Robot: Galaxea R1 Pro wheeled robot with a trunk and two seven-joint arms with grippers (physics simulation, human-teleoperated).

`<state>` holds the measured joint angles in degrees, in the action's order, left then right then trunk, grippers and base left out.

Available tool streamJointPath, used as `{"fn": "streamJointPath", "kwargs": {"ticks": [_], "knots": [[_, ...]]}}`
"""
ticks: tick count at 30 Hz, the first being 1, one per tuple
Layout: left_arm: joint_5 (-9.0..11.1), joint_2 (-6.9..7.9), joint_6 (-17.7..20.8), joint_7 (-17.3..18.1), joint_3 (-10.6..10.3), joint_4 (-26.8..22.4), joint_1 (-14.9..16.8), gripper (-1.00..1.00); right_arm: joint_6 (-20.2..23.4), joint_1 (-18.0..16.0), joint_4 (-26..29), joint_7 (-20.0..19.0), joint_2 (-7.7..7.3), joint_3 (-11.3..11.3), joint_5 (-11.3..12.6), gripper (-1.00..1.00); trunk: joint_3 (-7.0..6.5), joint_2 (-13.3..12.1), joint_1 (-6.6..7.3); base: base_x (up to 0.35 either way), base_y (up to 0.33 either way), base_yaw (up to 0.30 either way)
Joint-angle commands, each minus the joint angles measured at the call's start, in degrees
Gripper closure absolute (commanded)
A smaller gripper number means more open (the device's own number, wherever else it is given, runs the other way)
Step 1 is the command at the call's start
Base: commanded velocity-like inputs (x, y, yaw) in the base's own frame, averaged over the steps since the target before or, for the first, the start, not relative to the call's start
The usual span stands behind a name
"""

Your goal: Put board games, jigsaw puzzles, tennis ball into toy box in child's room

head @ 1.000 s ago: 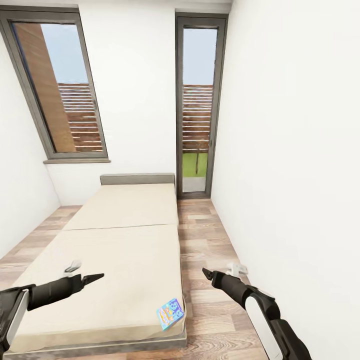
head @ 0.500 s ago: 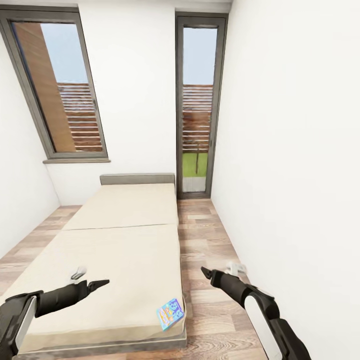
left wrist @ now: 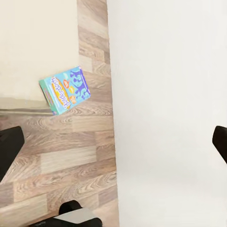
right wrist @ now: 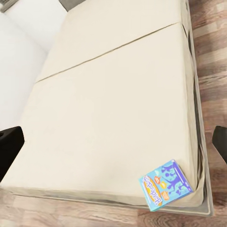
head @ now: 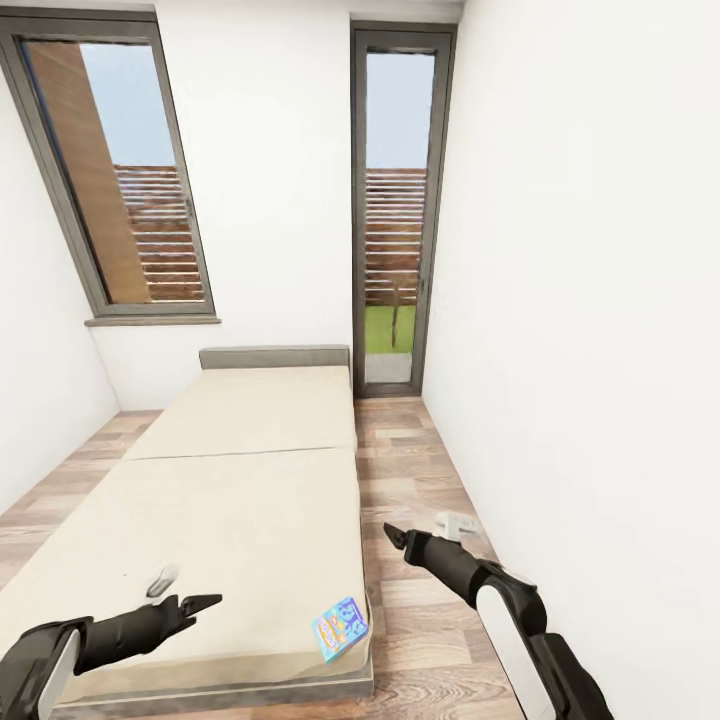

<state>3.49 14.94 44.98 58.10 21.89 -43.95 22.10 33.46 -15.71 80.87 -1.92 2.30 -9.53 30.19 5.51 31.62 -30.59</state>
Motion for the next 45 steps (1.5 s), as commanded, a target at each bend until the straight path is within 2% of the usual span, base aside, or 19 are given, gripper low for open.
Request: {"fn": "streamJointPath", "kwargs": {"ticks": [1,10,18,28,34,39,45], "knots": [[0.32,0.0,0.05,-0.21,0.09,1.0,0.05,-1.0,0.43,-0.04,0.8,-0.14,0.04,0.0,-0.06,-1.0,0.3,0.52,-0.25,0.0,0.0,0.0],[0.59,-0.28,-0.99,-3.66,0.29,4.4,0.05,-1.0,3.23,-0.03,4.73,0.0,0.03,-0.04,-0.12,-1.0,1.91,4.13,-2.23,0.0,0.0,0.0],[0.5,-3.12,-1.73,-5.19,0.27,4.71,0.05,-1.0,3.67,-0.01,5.12,-0.03,0.07,-0.06,-0.12,-1.0,3.35,7.34,-3.98,0.0,0.0,0.0],[0.62,-4.26,-1.74,-6.94,0.24,4.75,0.12,-1.0,3.41,0.03,5.17,0.25,0.14,0.14,-0.13,-1.0,5.14,11.35,-6.18,0.0,0.0,0.0],[0.64,-4.88,-1.17,-6.88,0.25,4.75,0.14,-1.0,3.3,0.06,5.13,0.3,0.98,0.16,0.06,-1.0,6.22,13.76,-7.5,0.0,0.0,0.0],[0.64,-5.71,-0.75,-6.78,0.27,4.93,0.14,-1.0,3.29,0.06,4.92,0.24,2.04,0.75,0.79,-1.0,7.12,15.76,-8.6,0.0,0.0,0.0],[0.64,-6.63,0.23,-6.34,0.26,6.65,0.14,-1.0,3.45,0.06,4.66,0.15,2.31,2.92,3.47,-1.0,8.2,18.17,-9.91,0.0,0.0,0.0]]}}
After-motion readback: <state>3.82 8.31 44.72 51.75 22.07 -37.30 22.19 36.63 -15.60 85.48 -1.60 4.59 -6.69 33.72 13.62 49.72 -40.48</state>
